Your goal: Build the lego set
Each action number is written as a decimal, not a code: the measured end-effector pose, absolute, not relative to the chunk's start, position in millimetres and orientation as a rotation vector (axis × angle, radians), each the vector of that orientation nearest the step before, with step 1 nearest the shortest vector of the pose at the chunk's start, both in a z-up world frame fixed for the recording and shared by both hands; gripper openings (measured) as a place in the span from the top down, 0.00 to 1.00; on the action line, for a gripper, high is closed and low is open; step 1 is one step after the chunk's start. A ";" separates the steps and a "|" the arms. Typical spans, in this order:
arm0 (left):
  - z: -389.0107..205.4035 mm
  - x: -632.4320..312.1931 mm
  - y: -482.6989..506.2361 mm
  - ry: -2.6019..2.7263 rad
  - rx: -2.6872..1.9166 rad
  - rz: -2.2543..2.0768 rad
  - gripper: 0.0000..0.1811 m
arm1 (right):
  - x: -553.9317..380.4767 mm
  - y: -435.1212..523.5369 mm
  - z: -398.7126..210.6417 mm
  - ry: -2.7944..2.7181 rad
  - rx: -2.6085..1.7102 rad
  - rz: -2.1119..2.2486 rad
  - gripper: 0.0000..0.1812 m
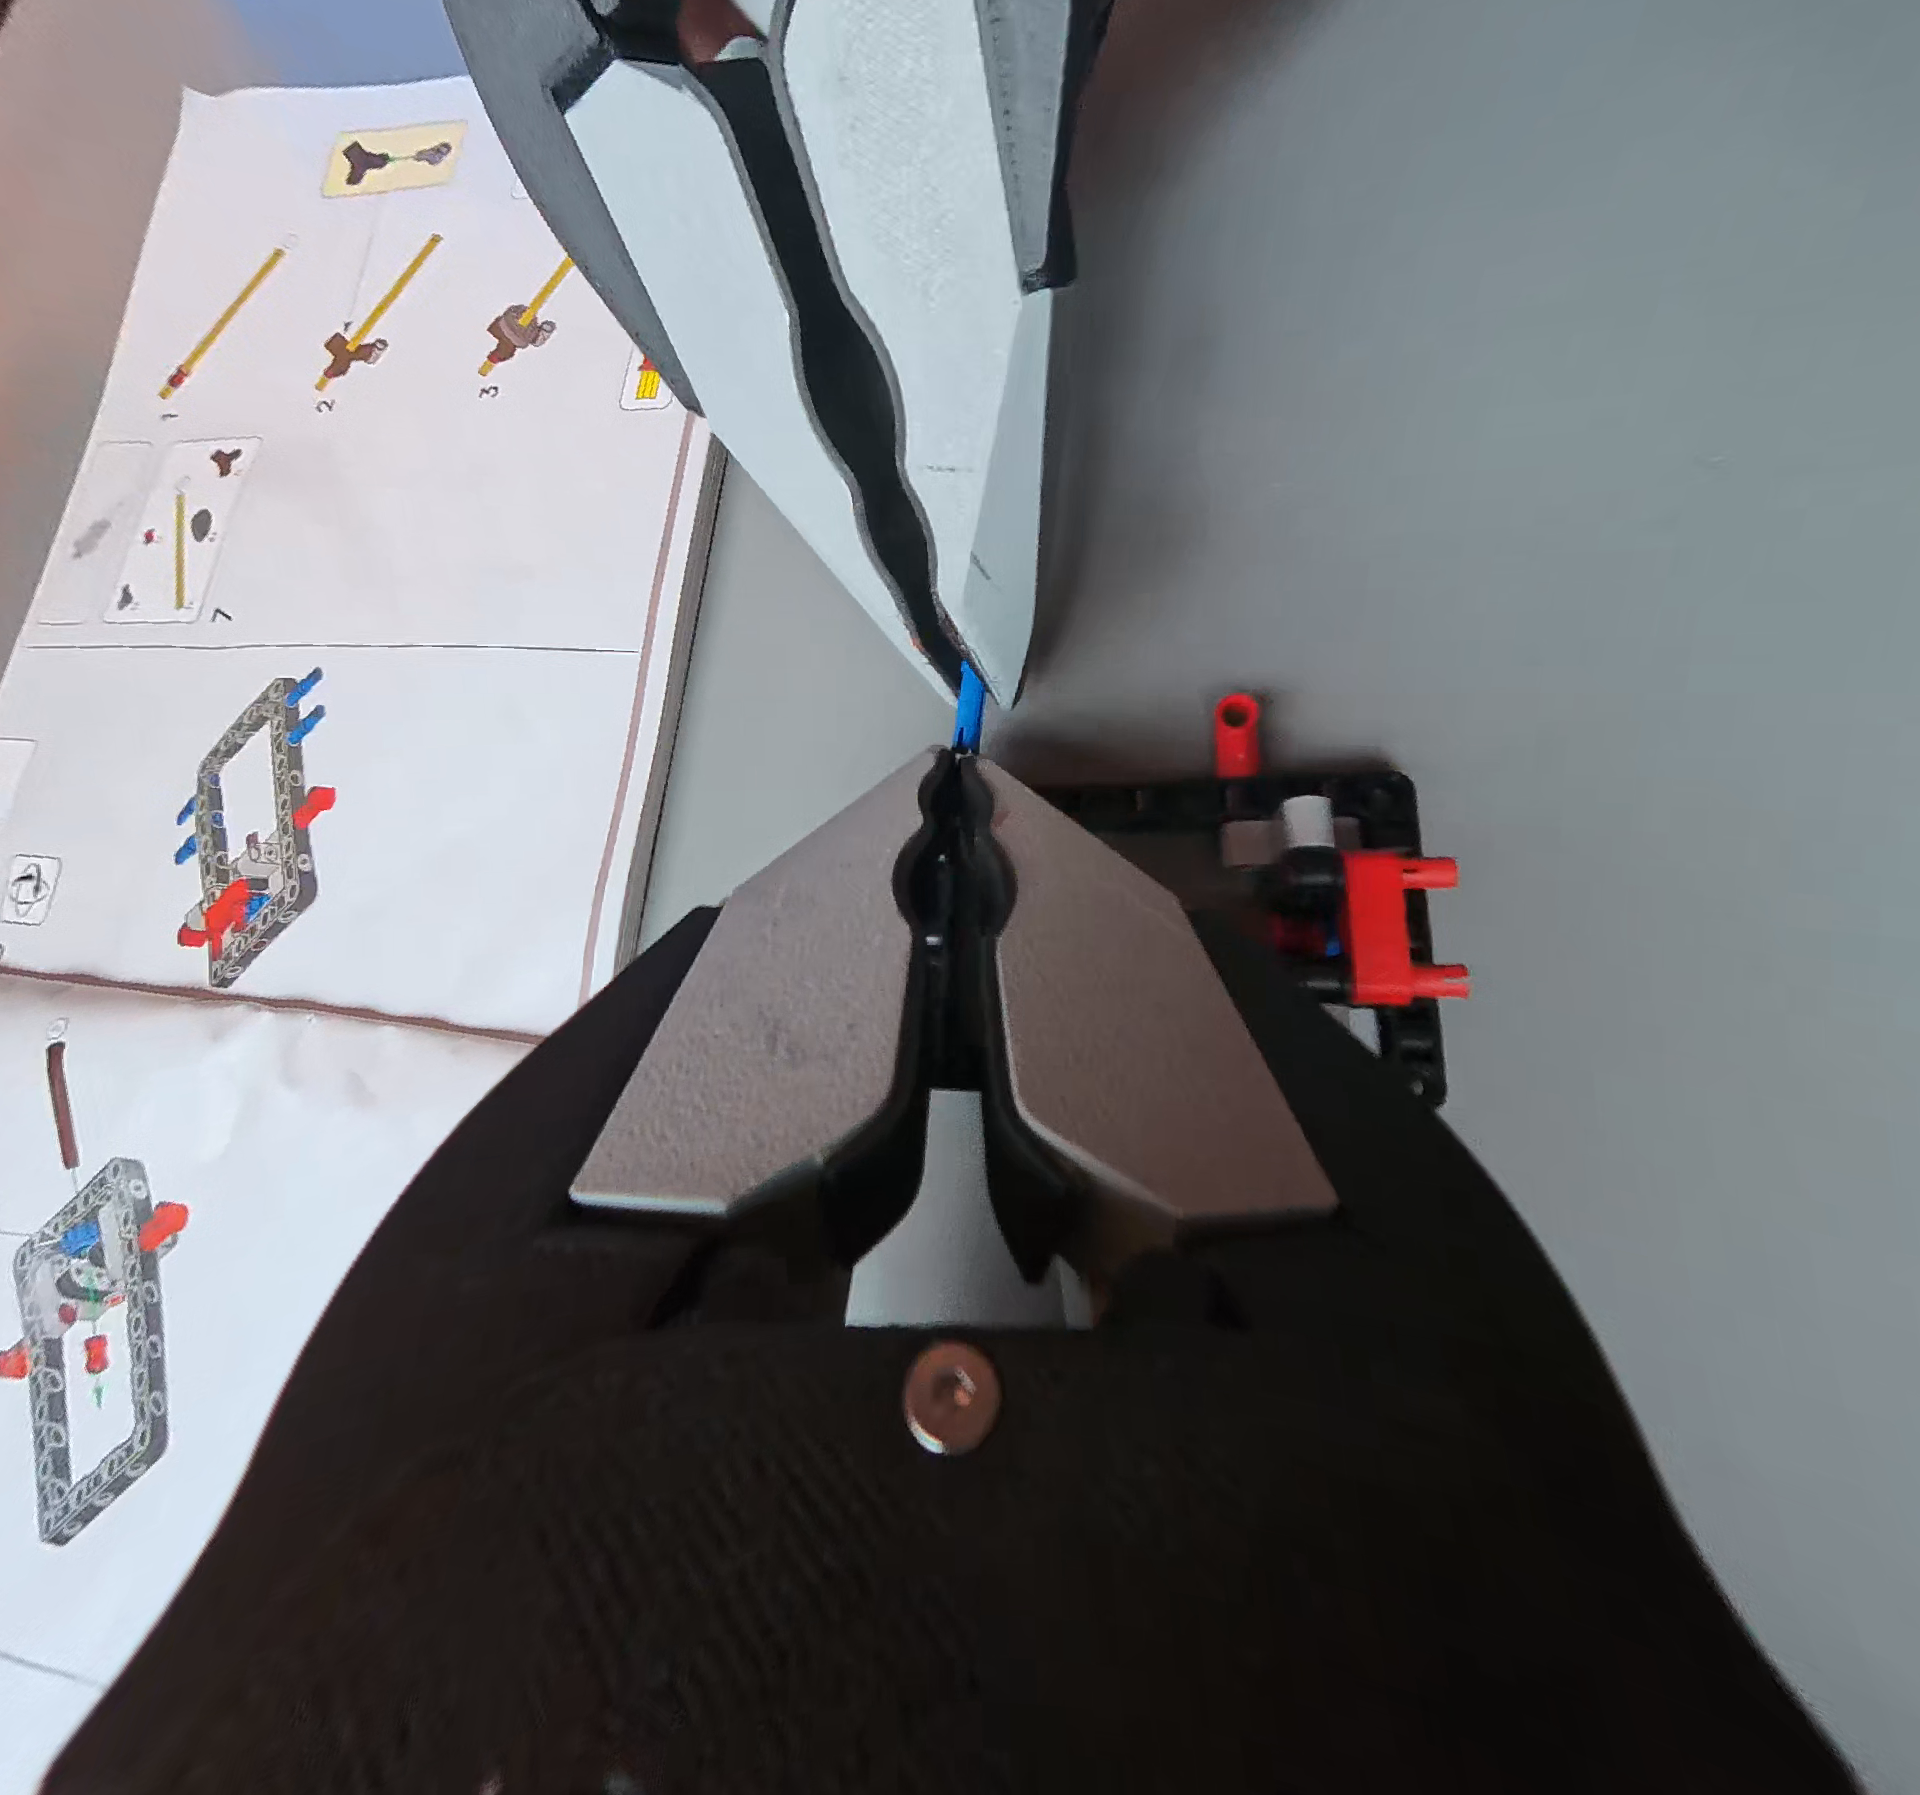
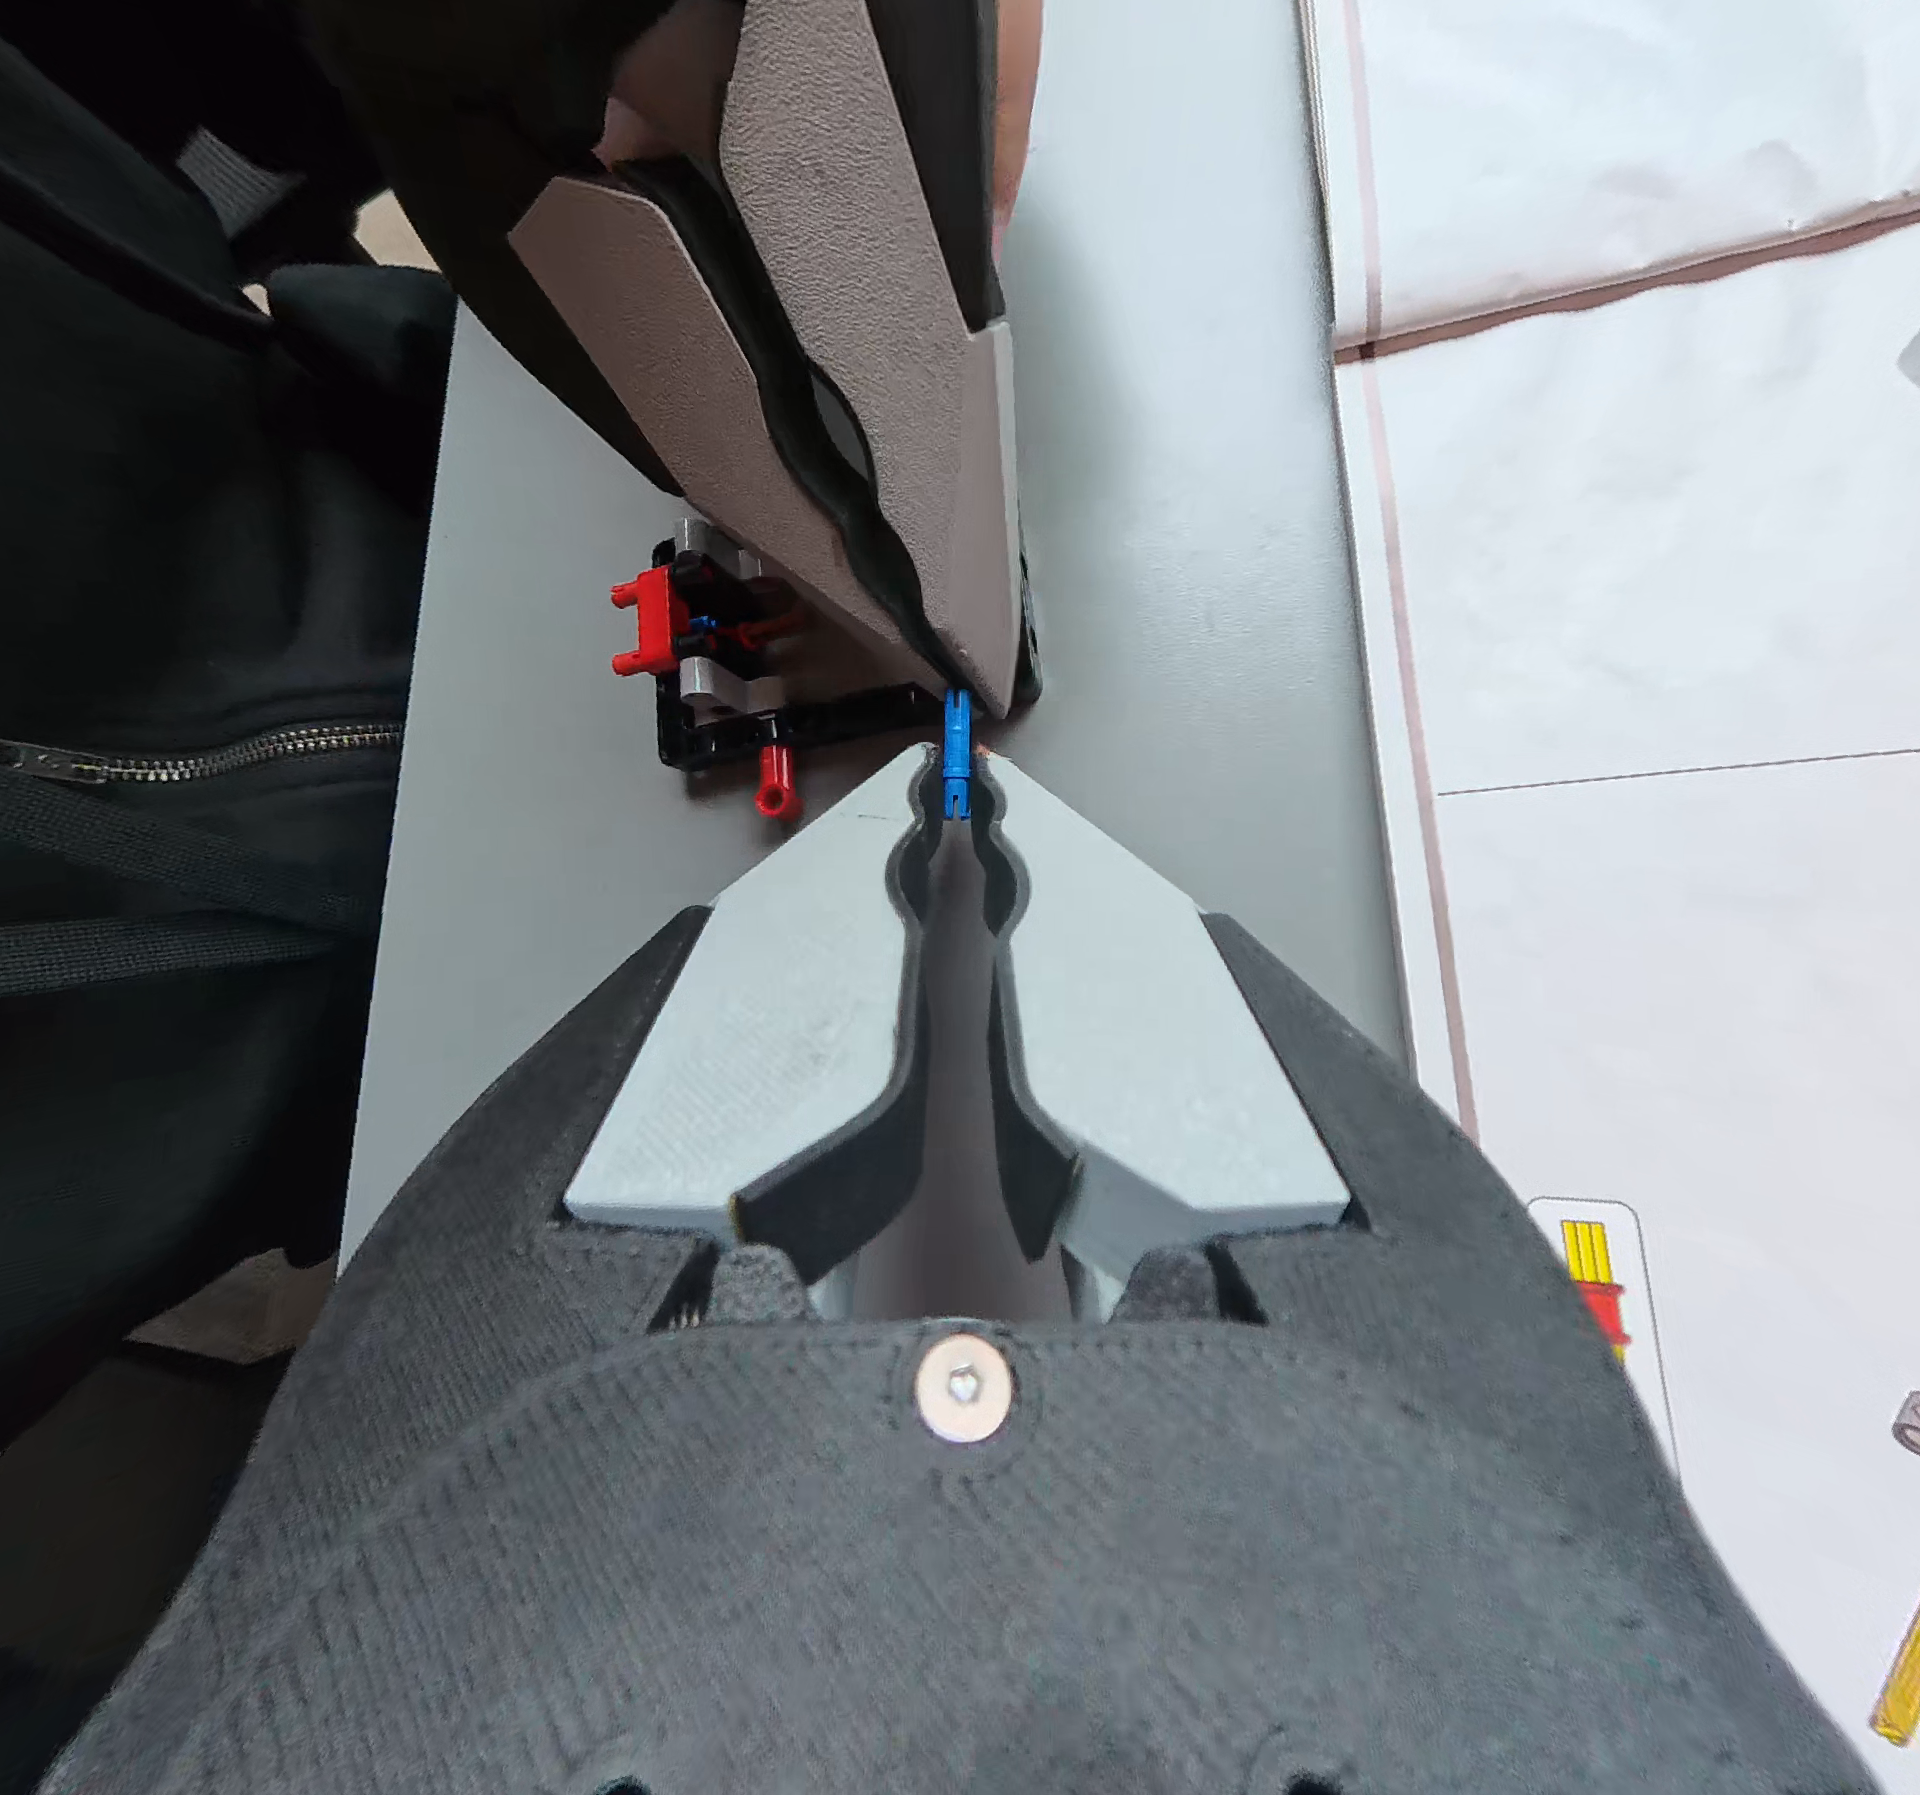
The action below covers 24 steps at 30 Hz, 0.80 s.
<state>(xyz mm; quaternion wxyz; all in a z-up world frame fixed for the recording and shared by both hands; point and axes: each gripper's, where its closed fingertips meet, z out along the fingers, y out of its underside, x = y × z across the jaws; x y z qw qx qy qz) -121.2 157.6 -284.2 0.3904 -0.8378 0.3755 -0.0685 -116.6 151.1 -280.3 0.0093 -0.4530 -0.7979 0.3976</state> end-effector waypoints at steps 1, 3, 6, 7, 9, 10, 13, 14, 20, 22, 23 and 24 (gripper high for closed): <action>-283.9 -120.7 157.4 0.952 -2.128 -0.176 1.00 | -116.0 150.9 -281.1 -2.495 -1.429 1.252 0.99; -283.3 -121.1 157.2 0.947 -2.127 -0.171 0.99 | -115.8 150.9 -282.6 -2.497 -1.441 1.260 0.99; -281.7 -120.9 157.5 0.957 -2.109 -0.149 1.00 | -116.7 151.2 -281.7 -2.482 -1.467 1.294 0.99; -281.1 -121.5 158.4 0.956 -2.102 -0.134 0.99 | -117.1 151.6 -281.2 -2.473 -1.479 1.311 0.99; -280.3 -121.4 158.4 0.960 -2.095 -0.129 0.98 | -116.5 151.0 -280.4 -2.470 -1.498 1.353 0.99; -280.0 -121.8 158.6 0.958 -2.093 -0.128 0.98 | -116.8 150.9 -280.3 -2.466 -1.504 1.365 0.99; -278.8 -122.8 158.9 0.946 -2.092 -0.136 0.95 | -116.0 149.7 -280.3 -2.469 -1.510 1.391 0.99; -278.1 -122.8 158.6 0.947 -2.086 -0.137 0.95 | -115.8 149.4 -279.9 -2.468 -1.513 1.400 0.99; -276.4 -116.4 156.4 0.980 -2.057 -0.149 0.94 | -115.7 149.9 -280.0 -2.463 -1.523 1.419 0.99; -277.4 -116.5 155.5 0.987 -2.060 -0.156 0.98 | -115.8 146.8 -278.3 -2.466 -1.497 1.435 0.99; -278.1 -116.2 154.8 0.995 -2.059 -0.153 0.99 | -115.8 146.5 -278.7 -2.470 -1.489 1.425 0.99; -279.2 -116.6 154.7 1.002 -2.060 -0.139 0.99 | -116.1 146.7 -279.2 -2.467 -1.488 1.419 0.99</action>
